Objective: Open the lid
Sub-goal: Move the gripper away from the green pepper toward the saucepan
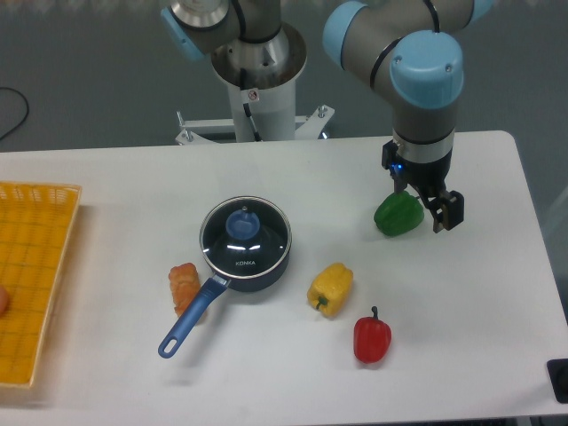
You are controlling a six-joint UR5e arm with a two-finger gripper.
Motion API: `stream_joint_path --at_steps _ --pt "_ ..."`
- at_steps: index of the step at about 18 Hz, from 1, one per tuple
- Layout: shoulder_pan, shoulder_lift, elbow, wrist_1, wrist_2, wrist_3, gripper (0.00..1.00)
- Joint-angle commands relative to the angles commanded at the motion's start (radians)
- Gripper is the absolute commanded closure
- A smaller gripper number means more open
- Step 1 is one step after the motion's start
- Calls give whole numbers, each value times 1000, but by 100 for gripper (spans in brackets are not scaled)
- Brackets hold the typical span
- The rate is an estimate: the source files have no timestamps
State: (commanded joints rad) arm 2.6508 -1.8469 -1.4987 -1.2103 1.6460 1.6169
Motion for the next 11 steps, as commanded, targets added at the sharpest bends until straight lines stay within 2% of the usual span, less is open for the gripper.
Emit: stream_joint_path --at_steps 3,8,11 --pt "-20 3 6 -3 -6 -11 0" --pt "-68 -2 -20 -3 -31 -103 0" --pt "-66 2 -26 -5 -31 -103 0"
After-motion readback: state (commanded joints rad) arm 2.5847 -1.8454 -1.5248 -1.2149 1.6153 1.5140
